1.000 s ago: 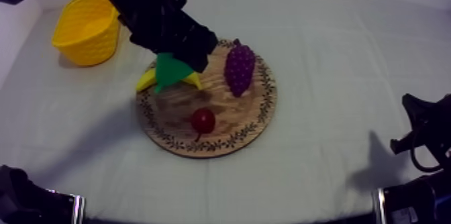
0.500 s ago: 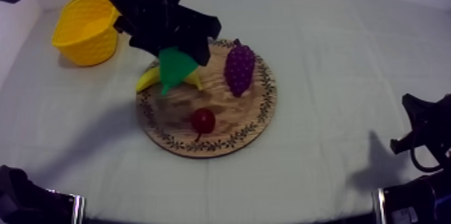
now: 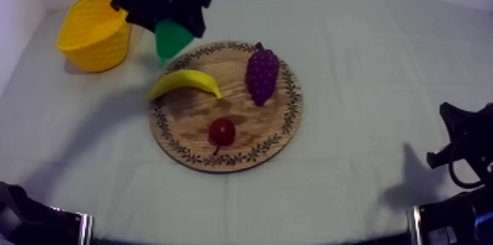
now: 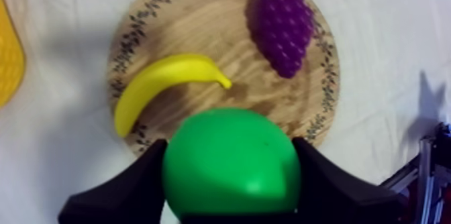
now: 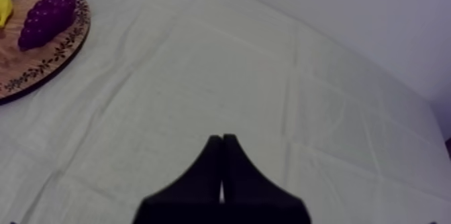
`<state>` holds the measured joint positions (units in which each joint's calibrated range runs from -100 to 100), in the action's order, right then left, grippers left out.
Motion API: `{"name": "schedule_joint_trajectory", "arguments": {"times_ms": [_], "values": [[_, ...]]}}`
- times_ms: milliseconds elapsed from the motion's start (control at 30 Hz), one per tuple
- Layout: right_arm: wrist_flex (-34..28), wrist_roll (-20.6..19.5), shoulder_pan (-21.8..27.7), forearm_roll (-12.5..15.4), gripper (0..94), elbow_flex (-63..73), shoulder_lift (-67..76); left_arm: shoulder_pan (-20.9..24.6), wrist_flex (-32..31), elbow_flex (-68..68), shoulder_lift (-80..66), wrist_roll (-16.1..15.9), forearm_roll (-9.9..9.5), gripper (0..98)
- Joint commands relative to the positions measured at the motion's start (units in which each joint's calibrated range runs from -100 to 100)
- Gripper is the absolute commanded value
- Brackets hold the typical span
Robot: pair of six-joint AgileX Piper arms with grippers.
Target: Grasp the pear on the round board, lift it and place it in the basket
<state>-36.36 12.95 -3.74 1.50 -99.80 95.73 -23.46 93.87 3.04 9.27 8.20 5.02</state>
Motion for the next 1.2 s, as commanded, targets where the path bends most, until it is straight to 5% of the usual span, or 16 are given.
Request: {"name": "schedule_joint_trajectory", "arguments": {"times_ms": [0,700,1167], "values": [[0.0,0.0,0.0,0.0,0.4,0.0,0.0,2.4,0.4,1.5,0.6,-1.1,-0.19,49.4],[0.0,0.0,-0.1,0.0,0.4,0.0,0.0,19.0,5.7,23.8,11.3,-8.9,-3.56,48.9],[0.0,0.0,-0.1,0.0,0.4,0.0,0.0,23.8,5.9,32.3,15.1,-10.8,-4.77,49.7]]}}
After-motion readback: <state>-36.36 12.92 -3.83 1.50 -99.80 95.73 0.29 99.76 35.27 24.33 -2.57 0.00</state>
